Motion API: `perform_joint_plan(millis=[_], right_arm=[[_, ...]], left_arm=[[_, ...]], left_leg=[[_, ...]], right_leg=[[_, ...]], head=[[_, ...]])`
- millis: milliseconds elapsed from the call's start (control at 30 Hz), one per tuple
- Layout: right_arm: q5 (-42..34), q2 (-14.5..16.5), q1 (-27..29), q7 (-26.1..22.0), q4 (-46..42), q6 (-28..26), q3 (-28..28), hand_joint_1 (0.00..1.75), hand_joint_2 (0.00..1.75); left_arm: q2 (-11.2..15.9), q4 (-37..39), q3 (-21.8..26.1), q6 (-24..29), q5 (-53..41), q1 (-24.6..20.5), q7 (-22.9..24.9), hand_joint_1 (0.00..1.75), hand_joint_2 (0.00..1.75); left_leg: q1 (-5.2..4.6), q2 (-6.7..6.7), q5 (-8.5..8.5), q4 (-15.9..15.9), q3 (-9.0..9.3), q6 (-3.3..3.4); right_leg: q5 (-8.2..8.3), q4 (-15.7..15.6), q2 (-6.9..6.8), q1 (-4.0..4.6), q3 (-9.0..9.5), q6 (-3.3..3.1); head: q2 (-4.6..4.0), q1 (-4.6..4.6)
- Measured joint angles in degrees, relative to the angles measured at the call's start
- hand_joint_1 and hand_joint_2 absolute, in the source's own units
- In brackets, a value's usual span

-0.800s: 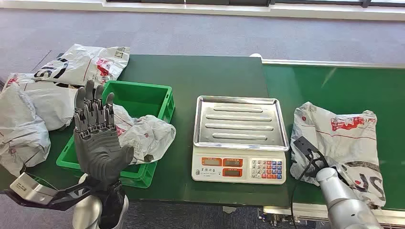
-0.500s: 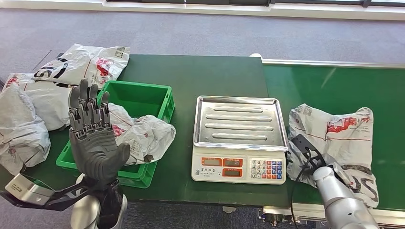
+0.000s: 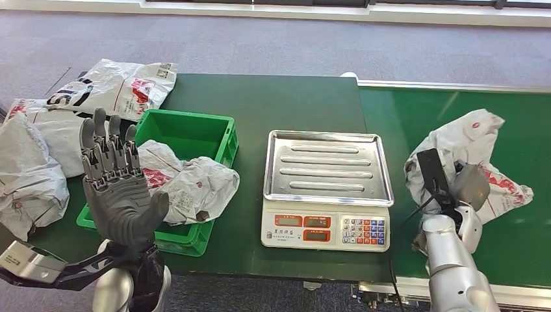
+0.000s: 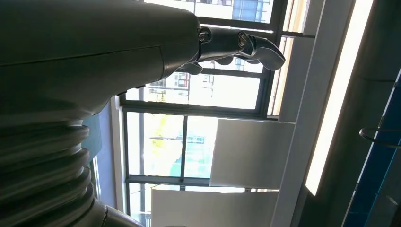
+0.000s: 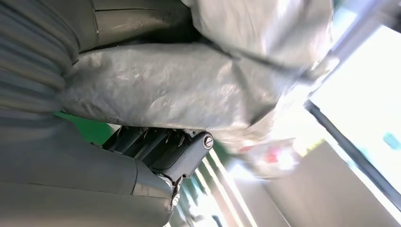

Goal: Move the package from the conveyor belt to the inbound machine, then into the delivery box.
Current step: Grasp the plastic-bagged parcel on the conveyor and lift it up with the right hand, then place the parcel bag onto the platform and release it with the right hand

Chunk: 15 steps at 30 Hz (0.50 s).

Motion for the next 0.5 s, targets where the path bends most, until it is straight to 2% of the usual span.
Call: perform_joint_plan(millis=[67,100,333,433,500], right_arm=[[-1.59,2.85,1.3,-5.63,-8.67,-0.45,-0.98,1.75,1.75],[-2.04,3.97,1.82,-7.0,-12.05,-0.49,-1.25,1.75,1.75],[-4.43,8.86,4.89,-11.77,-27.83,-0.47,-2.29,1.75,1.75],[-5.33,10.18,6.21,-9.87,-32.24,-0.38,-0.25,1.75,1.75],[-6.02,10.4,6.61,-7.17,-32.63,1.16,3.69,1.75,1.75]], left_arm=[[0.0,0.57,-0.34,0.0,-0.09,-0.14,0.02,0.0,1.75],[0.0,0.84,-0.48,0.0,-0.12,-0.2,0.03,0.0,1.75],[0.02,2.35,-1.22,-0.45,-0.11,-0.55,0.03,0.0,1.75],[0.02,3.25,-1.55,-1.19,-0.15,-0.83,0.03,0.0,1.75],[0.04,3.82,-1.6,-1.6,-0.14,-1.2,0.03,0.0,1.75]], left_leg=[[0.0,0.05,0.0,0.0,0.0,-0.01],[0.01,0.06,-0.01,0.0,0.0,-0.01],[0.01,0.09,0.0,0.0,-0.04,-0.01],[0.0,0.16,-0.01,-0.01,-0.05,-0.01],[0.0,0.25,0.0,-0.02,-0.08,-0.01]], right_leg=[[0.0,0.0,0.03,0.02,-0.05,-0.01],[-0.01,0.0,0.04,0.02,-0.06,-0.01],[-0.03,0.0,0.03,-0.03,-0.07,-0.04],[-0.02,0.0,0.08,-0.04,-0.07,-0.03],[0.01,0.02,0.19,-0.03,-0.11,-0.06]], head=[[0.0,-0.01],[0.0,-0.02],[0.0,0.01],[0.0,0.01],[0.0,0.01]])
